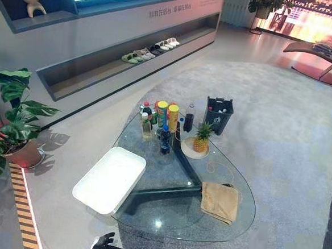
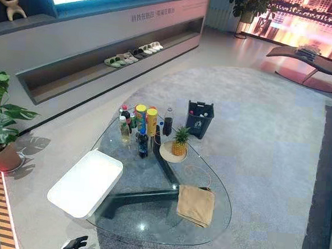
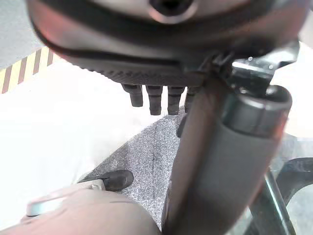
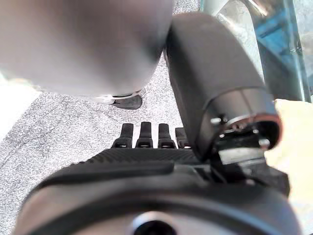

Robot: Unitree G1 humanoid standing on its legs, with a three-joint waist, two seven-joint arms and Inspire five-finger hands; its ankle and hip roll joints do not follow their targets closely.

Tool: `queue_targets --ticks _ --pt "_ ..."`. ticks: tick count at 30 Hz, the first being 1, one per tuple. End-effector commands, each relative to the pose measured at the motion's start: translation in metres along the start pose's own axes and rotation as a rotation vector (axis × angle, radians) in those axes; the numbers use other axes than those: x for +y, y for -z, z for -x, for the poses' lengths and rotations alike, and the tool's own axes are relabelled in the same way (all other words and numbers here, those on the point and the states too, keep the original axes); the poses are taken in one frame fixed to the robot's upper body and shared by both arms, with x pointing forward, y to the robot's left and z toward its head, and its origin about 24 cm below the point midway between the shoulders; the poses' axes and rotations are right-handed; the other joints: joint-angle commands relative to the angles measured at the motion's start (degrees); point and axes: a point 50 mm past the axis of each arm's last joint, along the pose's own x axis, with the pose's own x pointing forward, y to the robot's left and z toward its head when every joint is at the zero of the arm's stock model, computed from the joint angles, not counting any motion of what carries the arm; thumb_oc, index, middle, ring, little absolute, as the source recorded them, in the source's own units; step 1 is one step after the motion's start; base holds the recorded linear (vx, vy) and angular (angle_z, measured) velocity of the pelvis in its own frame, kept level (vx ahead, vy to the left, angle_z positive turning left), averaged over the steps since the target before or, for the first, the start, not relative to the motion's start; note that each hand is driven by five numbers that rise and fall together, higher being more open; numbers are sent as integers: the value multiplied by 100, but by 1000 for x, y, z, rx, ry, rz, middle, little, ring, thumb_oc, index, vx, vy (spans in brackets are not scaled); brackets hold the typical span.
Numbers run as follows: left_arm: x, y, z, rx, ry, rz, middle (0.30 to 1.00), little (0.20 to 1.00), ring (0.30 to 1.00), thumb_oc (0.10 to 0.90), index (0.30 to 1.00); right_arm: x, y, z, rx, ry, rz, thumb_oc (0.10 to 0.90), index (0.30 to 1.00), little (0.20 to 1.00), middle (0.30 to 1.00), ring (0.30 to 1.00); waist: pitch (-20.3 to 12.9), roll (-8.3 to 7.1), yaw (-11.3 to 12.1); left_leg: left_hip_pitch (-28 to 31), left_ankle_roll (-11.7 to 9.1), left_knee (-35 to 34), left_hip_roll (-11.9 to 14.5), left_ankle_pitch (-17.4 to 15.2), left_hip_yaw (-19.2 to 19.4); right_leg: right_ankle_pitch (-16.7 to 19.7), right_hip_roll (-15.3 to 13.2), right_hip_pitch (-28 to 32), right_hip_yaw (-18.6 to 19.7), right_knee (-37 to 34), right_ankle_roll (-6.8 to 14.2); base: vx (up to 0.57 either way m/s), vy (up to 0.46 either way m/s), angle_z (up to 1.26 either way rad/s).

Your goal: Wipe the table with a cloth and put it in the basket.

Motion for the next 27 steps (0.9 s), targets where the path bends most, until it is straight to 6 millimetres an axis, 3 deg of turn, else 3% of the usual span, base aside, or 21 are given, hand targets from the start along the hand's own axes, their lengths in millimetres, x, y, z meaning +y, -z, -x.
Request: queue_targets --ticks 1,18,27 --pt "-1 -28 -6 -71 3 -6 900 900 900 800 900 -10 -8 1 2 37 57 800 900 900 900 900 190 -31 117 168 -138 -1 212 -509 52 9 -480 -137 -243 267 482 175 277 -92" --pt "-1 -28 -7 -63 14 -3 900 900 900 800 900 -9 -10 1 -10 32 84 800 900 900 900 900 186 -43 91 146 -150 -1 215 -497 66 21 -469 -147 -236 250 480 0 0 0" --pt "1 -34 -8 -67 9 -19 900 900 900 800 900 -6 -35 2 -136 41 188 800 900 900 900 900 237 -77 119 128 -152 -1 222 -485 46 39 -463 -169 -226 260 488 0 0 0"
